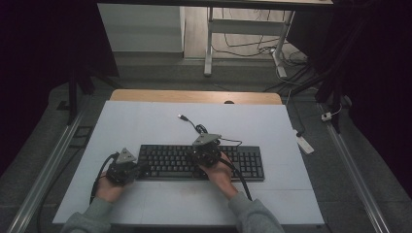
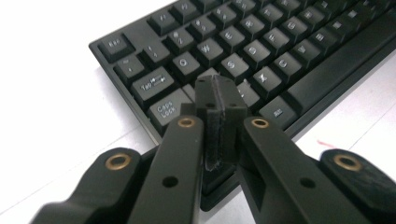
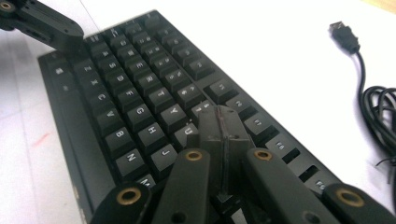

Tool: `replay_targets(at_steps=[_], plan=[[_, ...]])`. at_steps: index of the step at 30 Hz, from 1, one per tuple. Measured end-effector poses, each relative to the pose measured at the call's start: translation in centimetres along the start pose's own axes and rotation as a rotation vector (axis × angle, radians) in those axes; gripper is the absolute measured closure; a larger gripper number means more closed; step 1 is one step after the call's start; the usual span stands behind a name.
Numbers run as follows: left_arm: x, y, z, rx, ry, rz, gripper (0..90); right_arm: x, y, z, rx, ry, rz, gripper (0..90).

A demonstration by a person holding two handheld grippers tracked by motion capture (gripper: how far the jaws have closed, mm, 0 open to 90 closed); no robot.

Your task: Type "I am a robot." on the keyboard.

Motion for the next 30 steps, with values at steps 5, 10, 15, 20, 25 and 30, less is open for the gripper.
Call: replay_targets(at_steps=[5, 10, 15, 20, 25, 30], plan=[[-0.2, -0.3, 0.1, 0.005, -0.007, 0.02, 87.6, -0.1, -0.5, 0.0, -0.008, -0.002, 0.008, 89.9], [-0.3, -0.7, -0.1, 0.008, -0.024, 0.052, 78.7, 0.1, -0.9, 0.1, -0.025, 0.004, 0.004, 86.1], [-0.4, -0.9, -0.3, 0.0, -0.05, 0.071, 62.4, 0.2, -1.9, 0.3, -0.03, 0.018, 0.011, 73.3], [-0.5, -0.9, -0.4, -0.004, -0.062, 0.078, 52.8, 0.6, -3.4, 0.6, -0.021, 0.024, 0.018, 65.3], [-0.5, -0.9, -0.4, -0.004, -0.064, 0.077, 48.2, 1.1, -4.8, 1.1, -0.012, 0.041, 0.034, 61.7], [-0.5, -1.0, -0.5, 0.003, -0.068, 0.077, 45.3, 2.0, -6.4, 1.7, 0.004, 0.045, 0.03, 60.5]])
Point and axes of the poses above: each handheld gripper's, and its own axes: y roughly forward along the jaws, x roughly out of its underside, z roughly to its right, the point moved 3 cm from there along y, roughly forward along the jaws, and after that the axes turned 6 degrees about z, right-handed, at the moved point
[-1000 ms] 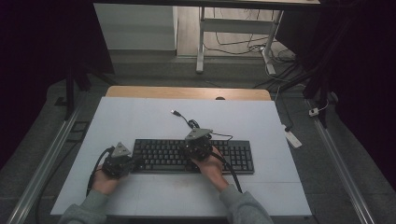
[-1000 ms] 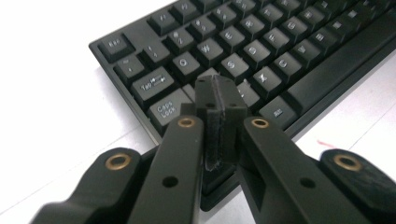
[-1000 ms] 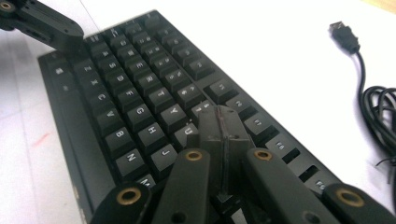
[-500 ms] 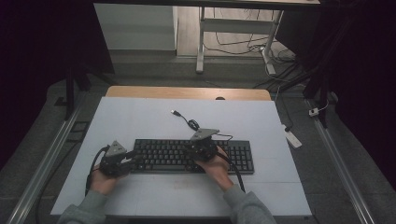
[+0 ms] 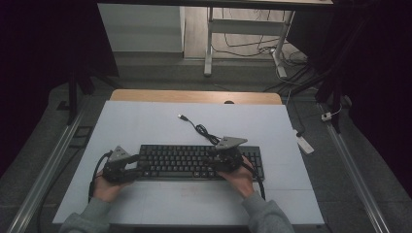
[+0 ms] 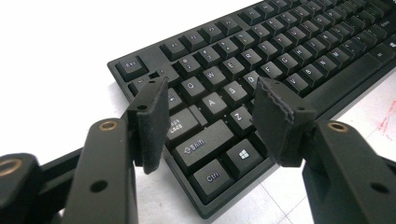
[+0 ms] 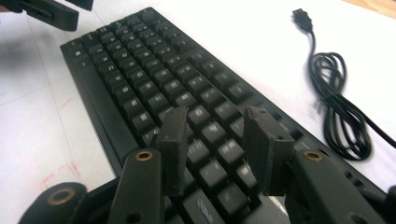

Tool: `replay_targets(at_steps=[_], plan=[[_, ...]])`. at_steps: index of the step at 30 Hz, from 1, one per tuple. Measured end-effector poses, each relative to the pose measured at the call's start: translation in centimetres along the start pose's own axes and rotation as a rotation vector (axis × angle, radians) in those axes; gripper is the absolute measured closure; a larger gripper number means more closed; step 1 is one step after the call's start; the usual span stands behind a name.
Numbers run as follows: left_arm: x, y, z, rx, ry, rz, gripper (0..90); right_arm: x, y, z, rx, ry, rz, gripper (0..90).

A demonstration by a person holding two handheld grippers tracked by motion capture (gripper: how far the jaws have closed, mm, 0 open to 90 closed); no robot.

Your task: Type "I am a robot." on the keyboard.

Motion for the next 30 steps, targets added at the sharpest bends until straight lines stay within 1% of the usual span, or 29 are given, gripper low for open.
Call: replay_targets(at_steps=[1, 2, 4, 10, 15, 18, 25, 30], plan=[[0.0, 0.0, 0.0, -0.001, 0.0, -0.001, 45.3, 0.0, 0.0, 0.0, 0.0, 0.0, 0.0, 60.5], [0.0, 0.0, 0.0, 0.001, -0.001, -0.003, 44.7, 0.3, -0.5, 0.2, 0.006, 0.002, 0.0, 60.4], [0.0, 0.0, 0.0, 0.006, -0.002, -0.006, 44.5, 0.5, -0.9, 0.3, 0.009, 0.001, 0.005, 60.2], [-0.1, 0.0, 0.2, 0.024, 0.003, -0.005, 43.6, 0.7, -1.3, 0.5, 0.014, 0.01, 0.016, 59.9], [-0.5, -0.3, 0.4, 0.064, 0.005, 0.006, 42.8, 0.8, -1.3, 0.4, 0.015, 0.0, 0.008, 59.8], [-0.9, -0.5, 0.8, 0.115, 0.0, 0.016, 44.4, 0.9, -1.3, 0.4, 0.015, 0.001, 0.011, 59.6], [-2.0, -0.4, 2.0, 0.172, 0.045, 0.0, 45.1, 1.2, -1.6, 0.4, 0.02, 0.008, 0.01, 59.3], [-3.2, 0.3, 2.9, 0.198, 0.078, -0.024, 45.9, 1.7, -2.1, 0.3, 0.021, 0.007, 0.006, 59.1]])
Point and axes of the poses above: each handheld gripper's, and its own axes: y roughly forward along the jaws, x roughly out of its underside, z roughly to its right, the point moved 3 cm from there along y, roughly forward along the jaws, and after that the axes turned 6 degrees about z, right-handed, at the moved point
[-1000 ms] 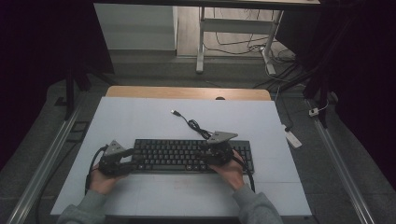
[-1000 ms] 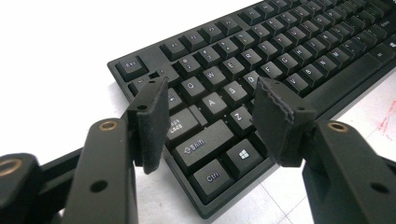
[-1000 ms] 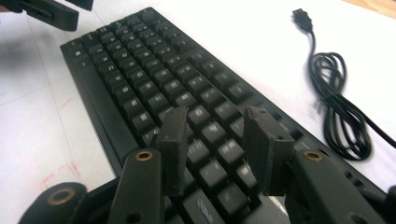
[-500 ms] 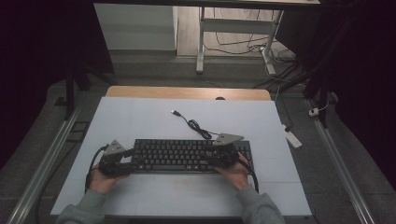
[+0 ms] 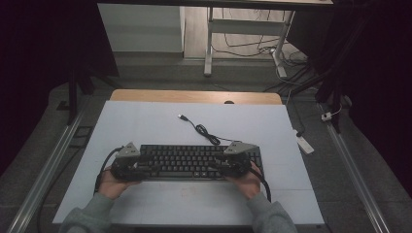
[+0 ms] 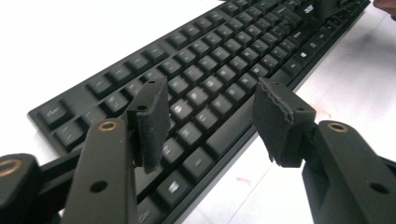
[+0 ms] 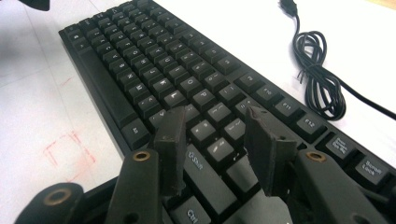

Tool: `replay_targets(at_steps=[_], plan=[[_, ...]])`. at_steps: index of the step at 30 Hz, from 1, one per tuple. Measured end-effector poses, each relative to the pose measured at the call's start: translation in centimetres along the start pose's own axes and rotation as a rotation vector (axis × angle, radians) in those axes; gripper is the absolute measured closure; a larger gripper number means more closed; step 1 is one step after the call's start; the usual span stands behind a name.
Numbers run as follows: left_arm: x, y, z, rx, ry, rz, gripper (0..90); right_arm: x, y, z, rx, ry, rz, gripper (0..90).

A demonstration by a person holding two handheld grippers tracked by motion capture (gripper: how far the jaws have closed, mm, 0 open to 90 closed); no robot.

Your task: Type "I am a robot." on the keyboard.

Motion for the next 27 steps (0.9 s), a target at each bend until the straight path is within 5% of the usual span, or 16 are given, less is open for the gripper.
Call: replay_targets(at_steps=[9, 15, 27], plan=[[-0.8, 1.3, 0.6, 0.068, 0.023, -0.017, 51.5, 0.5, -0.2, 0.1, -0.007, 0.015, 0.001, 58.4], [-0.7, 2.2, 1.5, 0.104, 0.063, -0.045, 64.3, 0.7, -0.5, -0.2, -0.001, 0.003, 0.006, 58.0], [-0.2, 3.3, 2.1, 0.09, 0.1, -0.086, 85.4, 1.0, -0.7, -0.2, 0.005, 0.004, 0.006, 57.7]])
Point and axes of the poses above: each handheld gripper's, and its own axes: y roughly forward along the jaws, x roughly out of its underside, z roughly to its right, the point moved 3 cm from there along y, roughly forward along the jaws, and after that the axes turned 6 degrees about z, right-handed, at the moved point
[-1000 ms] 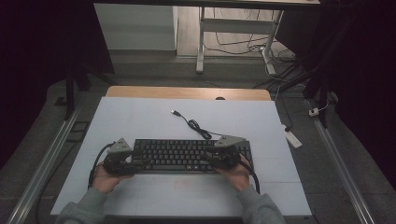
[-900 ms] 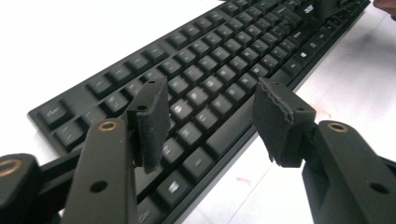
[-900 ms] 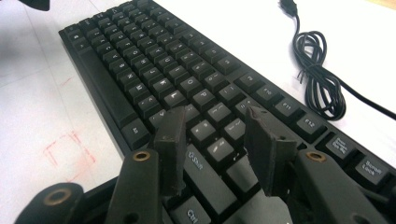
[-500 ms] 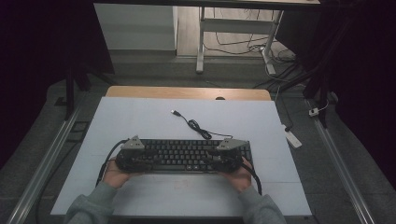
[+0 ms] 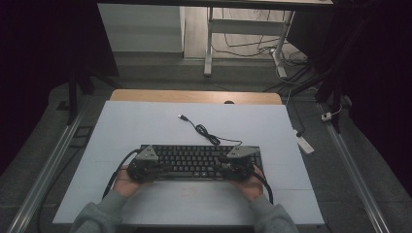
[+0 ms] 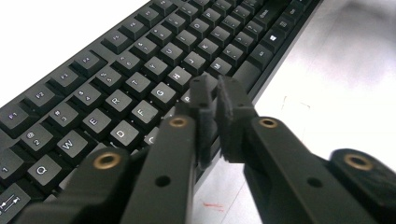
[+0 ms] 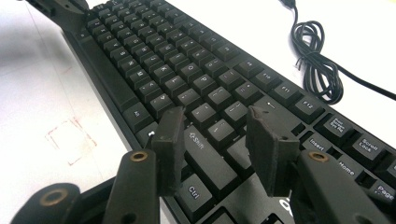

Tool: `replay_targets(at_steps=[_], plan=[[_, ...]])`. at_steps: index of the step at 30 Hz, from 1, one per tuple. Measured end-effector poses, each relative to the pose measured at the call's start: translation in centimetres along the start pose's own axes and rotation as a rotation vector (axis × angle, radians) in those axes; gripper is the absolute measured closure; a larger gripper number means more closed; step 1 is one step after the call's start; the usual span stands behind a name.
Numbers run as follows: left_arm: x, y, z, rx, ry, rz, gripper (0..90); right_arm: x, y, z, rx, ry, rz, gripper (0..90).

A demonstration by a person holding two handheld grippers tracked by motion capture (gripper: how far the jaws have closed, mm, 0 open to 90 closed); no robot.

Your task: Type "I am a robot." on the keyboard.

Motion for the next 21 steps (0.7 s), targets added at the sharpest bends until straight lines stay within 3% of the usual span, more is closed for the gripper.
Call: replay_targets(at_steps=[21], plan=[[0.7, 2.2, 0.3, -0.03, 0.029, -0.059, 88.7, 0.0, 0.3, 0.0, 0.008, -0.018, -0.014, 57.2]])
Point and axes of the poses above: each handheld gripper's, and its own axes: y roughly forward along the jaws, x roughly out of its underside, z roughly to its right, the point moved 3 cm from there along y, roughly forward along the jaws, and after that the axes turned 6 degrees about z, right-handed, at the moved point
